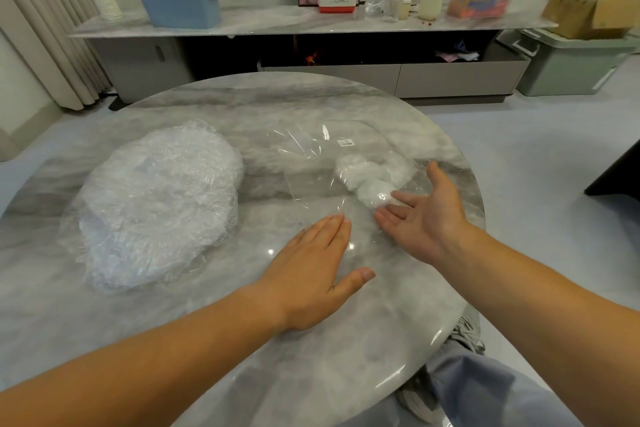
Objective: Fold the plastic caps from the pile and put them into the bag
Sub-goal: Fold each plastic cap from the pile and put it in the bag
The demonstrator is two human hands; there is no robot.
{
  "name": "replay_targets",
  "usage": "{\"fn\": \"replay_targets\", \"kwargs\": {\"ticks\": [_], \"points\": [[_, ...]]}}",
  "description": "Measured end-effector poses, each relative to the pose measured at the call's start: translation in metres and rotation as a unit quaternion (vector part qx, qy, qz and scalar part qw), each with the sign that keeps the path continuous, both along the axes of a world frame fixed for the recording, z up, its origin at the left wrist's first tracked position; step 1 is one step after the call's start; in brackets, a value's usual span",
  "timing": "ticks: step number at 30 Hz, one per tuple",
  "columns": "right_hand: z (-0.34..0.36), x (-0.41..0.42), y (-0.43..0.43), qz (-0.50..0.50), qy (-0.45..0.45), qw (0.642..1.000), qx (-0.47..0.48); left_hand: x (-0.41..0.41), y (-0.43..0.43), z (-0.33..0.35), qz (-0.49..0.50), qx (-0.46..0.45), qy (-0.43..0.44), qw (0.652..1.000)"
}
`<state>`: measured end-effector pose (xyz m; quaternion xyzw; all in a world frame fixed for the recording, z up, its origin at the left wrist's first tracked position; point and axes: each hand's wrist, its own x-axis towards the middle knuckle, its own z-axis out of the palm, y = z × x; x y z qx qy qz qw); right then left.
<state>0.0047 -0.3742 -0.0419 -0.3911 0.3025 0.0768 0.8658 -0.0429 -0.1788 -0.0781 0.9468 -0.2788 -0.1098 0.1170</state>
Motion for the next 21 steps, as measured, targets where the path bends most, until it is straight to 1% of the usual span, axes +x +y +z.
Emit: {"fn": "replay_targets", "kwargs": {"ticks": [3, 5, 10, 14, 17, 21], "points": [[0.0, 0.004, 0.009, -0.061, 0.002, 0.998, -0.029, 0.0, 0.002, -0.001, -0.005, 0.004, 0.009, 1.0], [-0.001, 0.006, 0.012, -0.081, 0.003, 0.996, -0.042, 0.0, 0.003, -0.001, -0.007, 0.007, 0.01, 1.0], [-0.007, 0.007, 0.006, -0.044, 0.013, 0.999, -0.001, 0.002, 0.006, 0.0, -0.006, 0.003, 0.011, 1.0], [-0.005, 0.001, 0.003, -0.051, 0.003, 0.999, 0.004, 0.003, 0.009, 0.001, -0.006, 0.004, 0.017, 1.0], [0.001, -0.008, -0.001, -0.049, 0.002, 0.998, -0.037, 0.004, 0.011, -0.001, -0.005, 0.005, 0.02, 1.0], [0.009, -0.032, -0.007, -0.006, 0.004, 0.989, -0.148, 0.003, 0.013, -0.002, -0.009, -0.001, 0.026, 1.0]]}}
